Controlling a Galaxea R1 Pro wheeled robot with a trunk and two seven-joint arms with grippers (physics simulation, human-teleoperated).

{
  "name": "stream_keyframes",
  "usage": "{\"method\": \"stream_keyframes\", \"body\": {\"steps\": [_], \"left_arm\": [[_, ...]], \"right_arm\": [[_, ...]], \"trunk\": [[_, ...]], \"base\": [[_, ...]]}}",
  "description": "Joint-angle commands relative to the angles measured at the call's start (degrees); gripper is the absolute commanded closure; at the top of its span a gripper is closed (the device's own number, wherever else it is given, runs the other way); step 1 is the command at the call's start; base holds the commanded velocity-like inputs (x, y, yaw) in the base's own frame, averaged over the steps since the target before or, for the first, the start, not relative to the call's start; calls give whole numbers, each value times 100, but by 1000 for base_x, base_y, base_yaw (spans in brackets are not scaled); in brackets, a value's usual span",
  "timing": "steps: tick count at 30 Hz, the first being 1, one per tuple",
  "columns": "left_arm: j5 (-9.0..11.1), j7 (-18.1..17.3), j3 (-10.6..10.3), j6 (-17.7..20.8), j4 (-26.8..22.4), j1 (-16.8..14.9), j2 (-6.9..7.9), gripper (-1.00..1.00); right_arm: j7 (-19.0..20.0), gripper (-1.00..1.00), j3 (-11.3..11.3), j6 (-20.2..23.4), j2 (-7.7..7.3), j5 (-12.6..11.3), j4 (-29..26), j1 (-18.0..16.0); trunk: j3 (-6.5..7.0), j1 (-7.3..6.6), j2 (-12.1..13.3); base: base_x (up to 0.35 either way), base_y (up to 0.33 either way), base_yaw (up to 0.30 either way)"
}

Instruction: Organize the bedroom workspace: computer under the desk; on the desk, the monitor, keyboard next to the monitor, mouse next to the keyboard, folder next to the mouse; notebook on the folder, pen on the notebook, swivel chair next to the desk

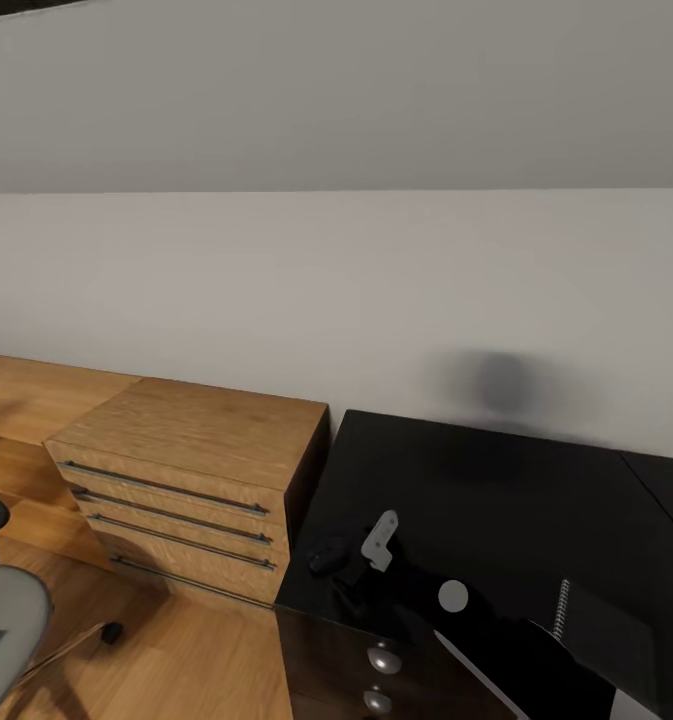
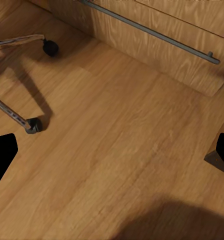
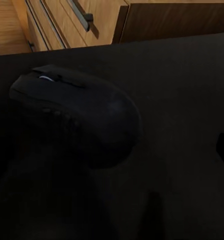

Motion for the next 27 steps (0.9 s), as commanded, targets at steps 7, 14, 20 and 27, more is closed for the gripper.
{"method": "stream_keyframes", "body": {"steps": [7,14,20,27], "left_arm": [[59,28,-23,-32,-5,-1,10,-100],[59,28,-22,-32,-5,-1,10,-100],[59,28,-22,-33,-5,-1,8,-100],[59,28,-23,-33,-5,-1,5,-100]], "right_arm": [[-2,-100,8,29,-4,-38,-9,-6],[-2,-100,15,29,4,-38,-9,-6],[-2,-100,16,29,5,-39,-9,-4],[-2,-100,21,32,6,-40,-9,-2]], "trunk": [[-4,1,-3],[-4,1,-3],[-4,1,-3],[-4,1,-3]], "base": [[134,48,0],[38,27,0],[73,68,0],[4,3,0]]}}
